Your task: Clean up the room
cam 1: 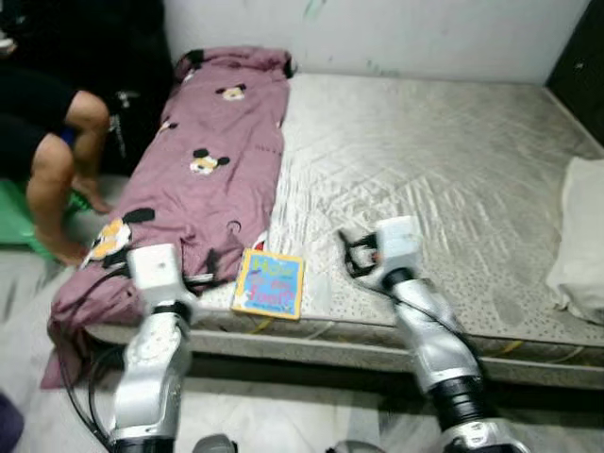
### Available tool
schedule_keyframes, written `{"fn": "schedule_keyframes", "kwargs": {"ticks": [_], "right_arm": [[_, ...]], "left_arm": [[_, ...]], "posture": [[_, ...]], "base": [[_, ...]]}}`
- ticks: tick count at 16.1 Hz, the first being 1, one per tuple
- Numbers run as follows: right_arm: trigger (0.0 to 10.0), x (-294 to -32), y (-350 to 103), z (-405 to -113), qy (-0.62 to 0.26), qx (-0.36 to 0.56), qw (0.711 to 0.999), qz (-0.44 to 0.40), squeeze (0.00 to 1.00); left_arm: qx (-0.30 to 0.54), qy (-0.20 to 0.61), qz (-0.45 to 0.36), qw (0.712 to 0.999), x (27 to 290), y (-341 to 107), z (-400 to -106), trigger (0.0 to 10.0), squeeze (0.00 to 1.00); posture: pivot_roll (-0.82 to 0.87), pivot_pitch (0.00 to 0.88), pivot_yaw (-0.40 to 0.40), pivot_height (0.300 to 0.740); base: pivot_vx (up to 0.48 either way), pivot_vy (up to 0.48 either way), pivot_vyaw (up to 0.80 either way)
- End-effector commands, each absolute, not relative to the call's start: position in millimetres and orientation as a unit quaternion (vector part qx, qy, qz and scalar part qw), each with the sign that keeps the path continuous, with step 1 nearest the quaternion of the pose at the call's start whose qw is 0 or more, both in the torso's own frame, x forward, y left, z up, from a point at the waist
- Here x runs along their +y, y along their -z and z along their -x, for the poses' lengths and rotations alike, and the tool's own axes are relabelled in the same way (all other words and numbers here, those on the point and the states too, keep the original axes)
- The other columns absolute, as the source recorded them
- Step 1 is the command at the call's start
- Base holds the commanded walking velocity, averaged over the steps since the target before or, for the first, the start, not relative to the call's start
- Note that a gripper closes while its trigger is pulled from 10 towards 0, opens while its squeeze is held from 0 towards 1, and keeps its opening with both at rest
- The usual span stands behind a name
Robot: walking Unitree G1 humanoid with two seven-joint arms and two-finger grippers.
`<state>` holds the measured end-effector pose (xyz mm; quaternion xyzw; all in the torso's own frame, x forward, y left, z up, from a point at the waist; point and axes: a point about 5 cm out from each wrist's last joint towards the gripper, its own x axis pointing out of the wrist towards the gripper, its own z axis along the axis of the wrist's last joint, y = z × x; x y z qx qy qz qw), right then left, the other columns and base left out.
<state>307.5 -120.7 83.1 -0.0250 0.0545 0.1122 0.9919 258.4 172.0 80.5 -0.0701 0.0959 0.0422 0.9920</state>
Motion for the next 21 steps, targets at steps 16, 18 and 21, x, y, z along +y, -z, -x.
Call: {"fn": "schedule_keyframes", "kwargs": {"ticks": [16, 18, 21], "right_arm": [[10.0, -111.8, -88.0, -310.8, -0.122, 0.048, 0.991, 0.015, 0.0], [10.0, -111.9, -87.9, -311.1, -0.121, 0.048, 0.991, 0.015, 0.0], [10.0, -112.3, -87.7, -310.9, -0.121, 0.048, 0.991, 0.015, 0.0]], "left_arm": [[0.079, -0.051, 0.072, 0.993, 180.1, -86.1, -260.0, 10.0, 0.0], [0.086, -0.05, 0.071, 0.992, 180.1, -84.3, -260.7, 10.0, 0.0], [0.085, -0.051, 0.07, 0.993, 179.7, -84.5, -260.6, 10.0, 0.0]], "posture": [[-0.07, 0.0, -0.036, 0.74], [-0.06, 0.0, -0.037, 0.74], [-0.06, 0.0, -0.038, 0.74]], "base": [[0.266, 0.0, 0.0], [0.0, 0.0, 0.0], [0.0, 0.0, 0.0]]}}
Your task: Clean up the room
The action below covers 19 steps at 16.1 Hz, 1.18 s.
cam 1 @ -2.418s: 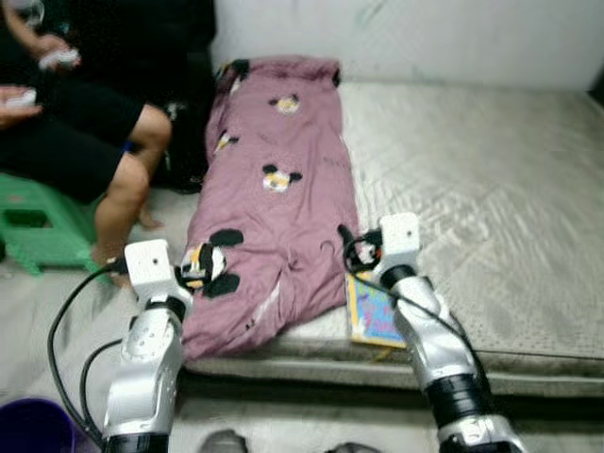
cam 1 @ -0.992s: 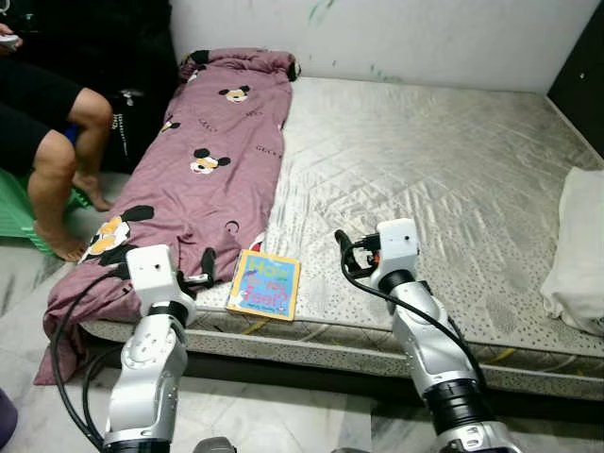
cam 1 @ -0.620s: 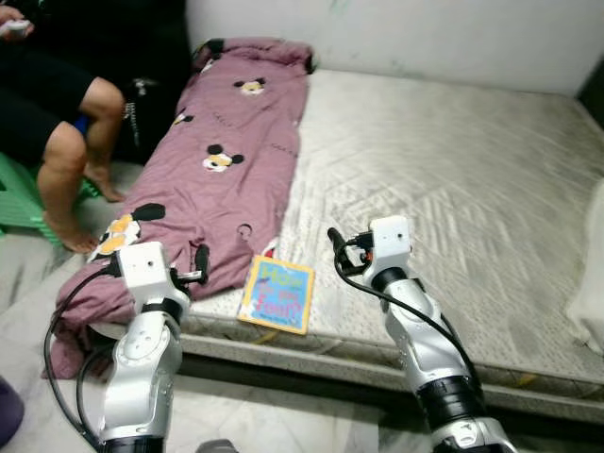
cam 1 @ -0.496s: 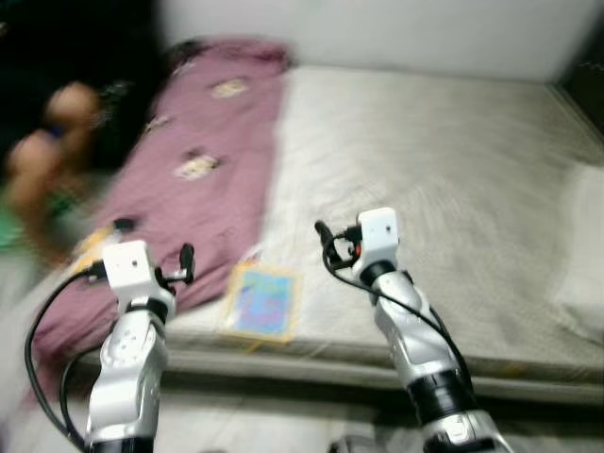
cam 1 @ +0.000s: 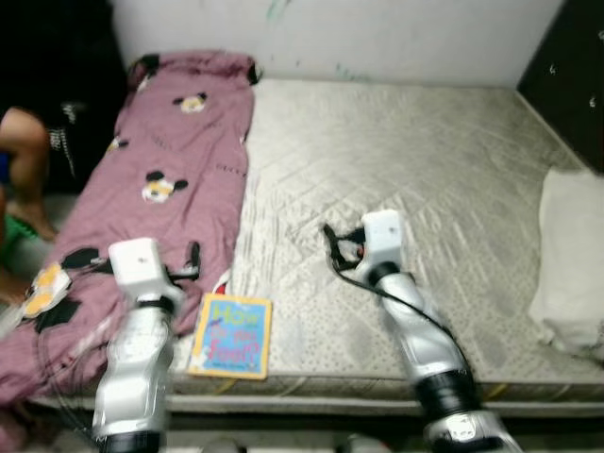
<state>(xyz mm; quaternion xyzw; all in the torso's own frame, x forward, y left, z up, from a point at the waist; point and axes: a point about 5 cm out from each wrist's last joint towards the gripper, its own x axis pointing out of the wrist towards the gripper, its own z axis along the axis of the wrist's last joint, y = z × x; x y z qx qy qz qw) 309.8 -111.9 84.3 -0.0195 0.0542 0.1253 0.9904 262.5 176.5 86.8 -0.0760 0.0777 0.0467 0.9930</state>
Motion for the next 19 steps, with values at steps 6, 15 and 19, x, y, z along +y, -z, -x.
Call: {"fn": "schedule_keyframes", "kwargs": {"ticks": [6, 15, 19], "right_arm": [[10.0, -112.3, -86.9, -310.8, -0.118, 0.049, 0.992, 0.011, 0.0], [10.0, -112.8, -87.1, -311.4, -0.119, 0.049, 0.992, 0.012, 0.0], [10.0, -113.1, -87.0, -311.2, -0.121, 0.05, 0.991, 0.014, 0.0]], "left_arm": [[0.086, -0.049, 0.067, 0.993, 180.2, -84.0, -260.5, 10.0, 0.0], [0.087, -0.051, 0.067, 0.993, 179.7, -83.5, -261.2, 10.0, 0.0], [0.088, -0.05, 0.068, 0.993, 178.9, -82.9, -261.0, 10.0, 0.0]], "posture": [[-0.06, 0.0, -0.032, 0.74], [-0.06, 0.0, -0.037, 0.74], [-0.06, 0.0, -0.04, 0.74]], "base": [[0.0, -0.196, 0.0], [0.0, -0.406, 0.0], [0.0, -0.32, 0.0]]}}
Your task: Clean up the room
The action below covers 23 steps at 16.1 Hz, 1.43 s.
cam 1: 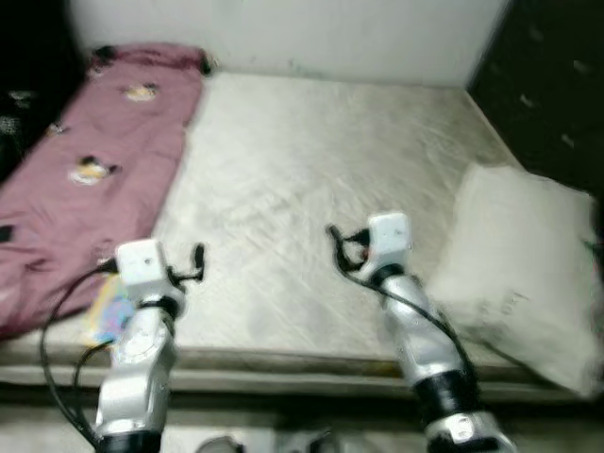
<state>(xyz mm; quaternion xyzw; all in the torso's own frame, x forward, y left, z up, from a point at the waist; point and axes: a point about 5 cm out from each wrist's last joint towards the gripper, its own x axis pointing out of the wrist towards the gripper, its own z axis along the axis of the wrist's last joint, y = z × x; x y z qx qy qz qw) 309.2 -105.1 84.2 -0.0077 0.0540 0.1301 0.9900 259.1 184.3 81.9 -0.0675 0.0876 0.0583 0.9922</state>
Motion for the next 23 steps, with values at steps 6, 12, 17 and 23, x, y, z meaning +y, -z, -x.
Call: {"fn": "schedule_keyframes", "kwargs": {"ticks": [6, 12, 17, 23], "right_arm": [[10.0, -113.4, -87.0, -310.9, -0.121, 0.049, 0.991, 0.015, 0.0], [10.0, -112.9, -87.6, -312.0, -0.121, 0.049, 0.991, 0.016, 0.0], [10.0, -112.4, -87.6, -312.6, -0.12, 0.048, 0.991, 0.016, 0.0], [10.0, -112.3, -88.1, -313.0, -0.12, 0.048, 0.991, 0.016, 0.0]], "left_arm": [[0.088, -0.051, 0.069, 0.992, 178.3, -82.7, -260.7, 10.0, 0.0], [0.088, -0.053, 0.07, 0.992, 178.8, -83.0, -262.1, 10.0, 0.0], [0.088, -0.052, 0.069, 0.992, 179.4, -83.1, -263.1, 10.0, 0.0], [0.088, -0.053, 0.068, 0.992, 179.8, -83.2, -263.5, 10.0, 0.0]], "posture": [[-0.06, 0.0, -0.041, 0.74], [-0.06, 0.0, -0.039, 0.74], [-0.06, 0.0, -0.038, 0.74], [-0.07, 0.0, -0.038, 0.74]], "base": [[0.0, -0.274, 0.0], [0.0, -0.056, 0.0], [0.0, -0.344, 0.0], [0.0, -0.332, 0.0]]}}
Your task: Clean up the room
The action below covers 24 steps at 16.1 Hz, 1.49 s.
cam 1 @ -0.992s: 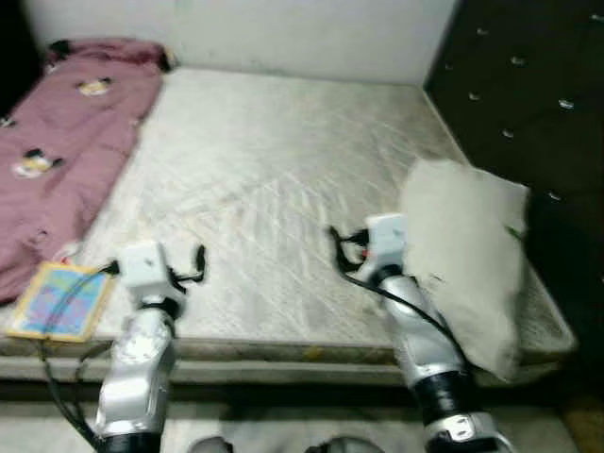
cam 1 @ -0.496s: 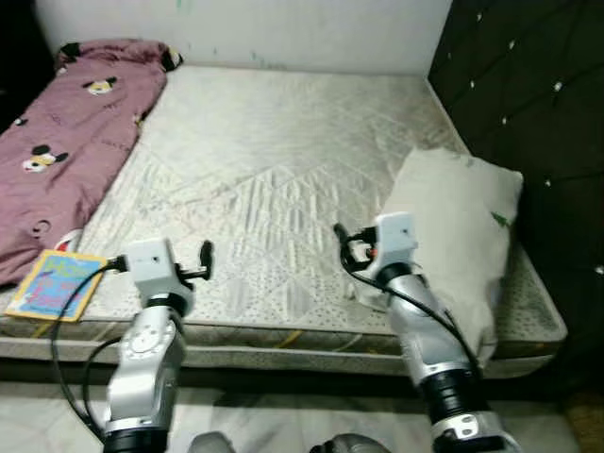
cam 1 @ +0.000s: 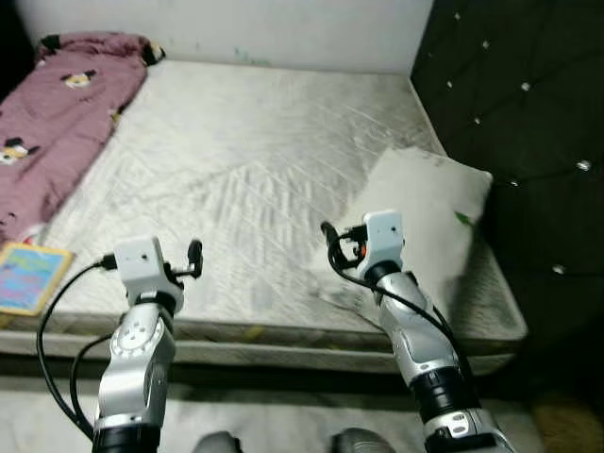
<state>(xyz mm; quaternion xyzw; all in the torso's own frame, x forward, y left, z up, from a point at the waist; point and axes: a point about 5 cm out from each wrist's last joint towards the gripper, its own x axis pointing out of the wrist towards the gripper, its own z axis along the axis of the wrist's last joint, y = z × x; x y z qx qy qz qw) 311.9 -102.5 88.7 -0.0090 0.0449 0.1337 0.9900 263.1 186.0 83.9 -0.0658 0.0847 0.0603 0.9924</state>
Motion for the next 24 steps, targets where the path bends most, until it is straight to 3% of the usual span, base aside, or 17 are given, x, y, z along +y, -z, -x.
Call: {"fn": "schedule_keyframes", "kwargs": {"ticks": [1, 21, 24], "right_arm": [[10.0, -112.3, -88.0, -313.0, -0.12, 0.048, 0.991, 0.016, 0.0], [10.0, -113.6, -87.8, -312.8, -0.119, 0.047, 0.992, 0.015, 0.0], [10.0, -113.5, -87.9, -313.1, -0.119, 0.047, 0.992, 0.015, 0.0]], "left_arm": [[0.088, -0.053, 0.069, 0.992, 179.8, -83.2, -263.5, 10.0, 0.0], [0.065, -0.05, 0.083, 0.993, 178.7, -87.2, -262.9, 10.0, 0.0], [0.064, -0.049, 0.085, 0.993, 178.4, -87.5, -263.2, 10.0, 0.0]], "posture": [[-0.07, 0.0, -0.038, 0.74], [-0.06, 0.0, -0.042, 0.74], [-0.06, 0.0, -0.043, 0.74]], "base": [[0.0, -0.326, 0.0], [0.0, -0.016, -0.02], [0.295, 0.0, -0.34]]}}
